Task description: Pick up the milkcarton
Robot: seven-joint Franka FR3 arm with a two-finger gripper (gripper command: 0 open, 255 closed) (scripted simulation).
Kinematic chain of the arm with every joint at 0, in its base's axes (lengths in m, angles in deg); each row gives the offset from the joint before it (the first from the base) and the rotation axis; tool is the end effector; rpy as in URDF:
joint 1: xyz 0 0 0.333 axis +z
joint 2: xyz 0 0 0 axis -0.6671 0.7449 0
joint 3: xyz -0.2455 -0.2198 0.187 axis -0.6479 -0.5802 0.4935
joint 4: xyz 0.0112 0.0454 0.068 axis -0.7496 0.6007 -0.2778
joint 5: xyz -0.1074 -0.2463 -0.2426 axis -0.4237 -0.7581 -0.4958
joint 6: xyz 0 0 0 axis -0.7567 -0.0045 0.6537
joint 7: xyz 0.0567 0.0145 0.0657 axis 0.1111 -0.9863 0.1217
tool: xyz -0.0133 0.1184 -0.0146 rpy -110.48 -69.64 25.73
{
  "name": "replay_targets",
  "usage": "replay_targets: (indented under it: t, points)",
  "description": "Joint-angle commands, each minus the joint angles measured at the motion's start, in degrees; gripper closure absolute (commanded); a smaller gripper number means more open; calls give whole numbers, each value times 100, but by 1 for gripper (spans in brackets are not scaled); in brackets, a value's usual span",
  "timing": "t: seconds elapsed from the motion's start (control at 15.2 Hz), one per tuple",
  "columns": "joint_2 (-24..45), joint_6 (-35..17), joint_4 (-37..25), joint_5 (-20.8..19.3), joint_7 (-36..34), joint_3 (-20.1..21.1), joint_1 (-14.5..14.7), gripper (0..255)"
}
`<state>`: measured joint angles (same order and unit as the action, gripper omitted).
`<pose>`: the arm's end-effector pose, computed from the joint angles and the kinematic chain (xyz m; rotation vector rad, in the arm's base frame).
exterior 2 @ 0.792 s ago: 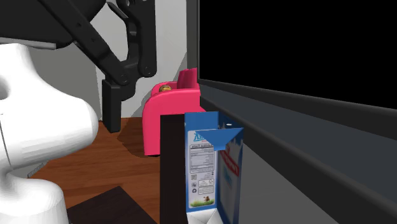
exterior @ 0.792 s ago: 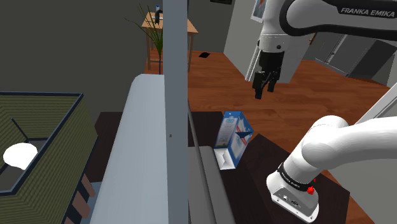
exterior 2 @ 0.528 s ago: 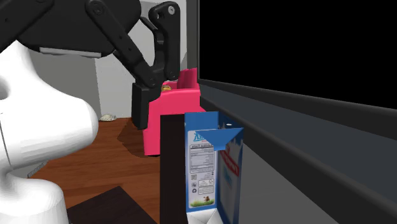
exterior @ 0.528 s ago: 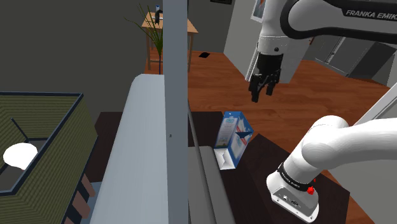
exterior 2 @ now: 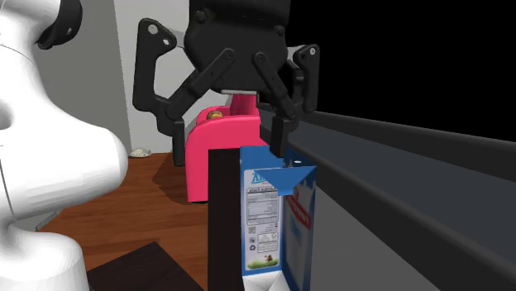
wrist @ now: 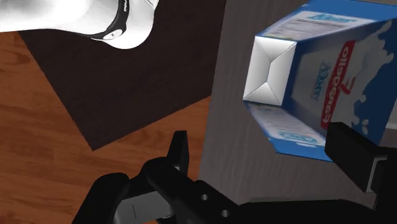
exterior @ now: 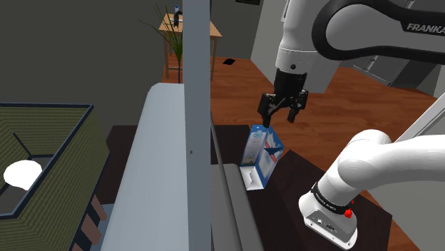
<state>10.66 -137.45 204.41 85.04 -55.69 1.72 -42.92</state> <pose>0.1781 0.1427 0.5596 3.0626 -0.6088 -0.2002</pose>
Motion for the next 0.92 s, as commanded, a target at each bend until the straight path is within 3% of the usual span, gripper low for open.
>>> replay_targets:
  t: [0.0,0.13,0.73,0.79,0.86]
  points:
    - [104,-235,-62,291,-602,390,-55,0]
    - [218,-432,-166,507,-1112,740,-134,0]
    - [207,-982,394,680,-1053,933,-74,0]
    - [207,-987,401,676,-1045,928,-77,255]
    - [200,-982,401,678,-1048,928,-74,255]
